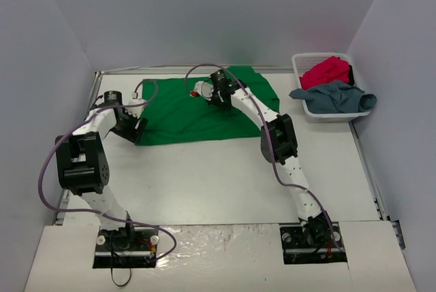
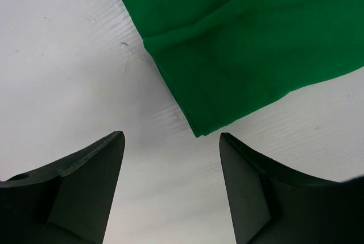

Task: Fold and stack the t-shirts
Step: Fold the flattened tshirt in 1/3 of the way

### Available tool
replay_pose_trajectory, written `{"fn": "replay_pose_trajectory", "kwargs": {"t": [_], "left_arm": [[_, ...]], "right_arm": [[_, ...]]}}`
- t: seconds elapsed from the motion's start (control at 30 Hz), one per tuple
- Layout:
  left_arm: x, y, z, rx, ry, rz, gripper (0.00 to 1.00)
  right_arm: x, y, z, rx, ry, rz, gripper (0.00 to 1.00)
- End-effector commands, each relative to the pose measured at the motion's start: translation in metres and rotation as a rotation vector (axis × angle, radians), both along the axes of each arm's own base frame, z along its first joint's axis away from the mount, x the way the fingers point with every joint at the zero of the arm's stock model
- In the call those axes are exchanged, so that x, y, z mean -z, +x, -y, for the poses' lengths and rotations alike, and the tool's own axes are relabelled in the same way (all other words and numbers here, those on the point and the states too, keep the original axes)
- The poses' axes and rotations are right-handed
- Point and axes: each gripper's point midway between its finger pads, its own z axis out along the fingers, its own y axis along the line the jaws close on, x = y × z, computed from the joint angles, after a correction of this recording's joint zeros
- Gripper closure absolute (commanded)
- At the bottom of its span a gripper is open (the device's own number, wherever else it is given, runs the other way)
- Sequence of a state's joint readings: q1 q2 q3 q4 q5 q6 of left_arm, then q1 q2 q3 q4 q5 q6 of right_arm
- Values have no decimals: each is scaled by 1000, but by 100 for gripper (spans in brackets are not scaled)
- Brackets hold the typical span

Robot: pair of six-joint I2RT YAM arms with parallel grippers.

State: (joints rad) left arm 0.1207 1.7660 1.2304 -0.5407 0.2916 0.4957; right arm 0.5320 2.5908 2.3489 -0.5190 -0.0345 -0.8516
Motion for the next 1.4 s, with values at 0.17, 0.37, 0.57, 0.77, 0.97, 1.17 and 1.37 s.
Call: {"fn": "replay_pose_trajectory", "kwargs": {"t": [0.17,0.37,0.57,0.77,0.97,1.17,1.37], "left_arm": [[-17,5,2,-20,-42,48,34],[-38,0,6,-15,-52,93,34],[-50,-5,9,-5,-59,121,34],[-57,-7,11,0,-70,133,33],[-54,-10,15,-4,-89,134,33],[-53,-10,14,-6,-88,133,33],[-50,-9,14,-10,-89,125,33]], "right_arm": [[-66,34,-1,157,26,263,72],[-90,15,11,192,42,256,62],[-112,-9,26,240,68,247,62],[-111,-29,42,241,36,223,87],[-87,-55,51,238,21,143,100],[-63,-69,53,236,9,67,100],[-40,-73,53,233,-9,18,100]]}}
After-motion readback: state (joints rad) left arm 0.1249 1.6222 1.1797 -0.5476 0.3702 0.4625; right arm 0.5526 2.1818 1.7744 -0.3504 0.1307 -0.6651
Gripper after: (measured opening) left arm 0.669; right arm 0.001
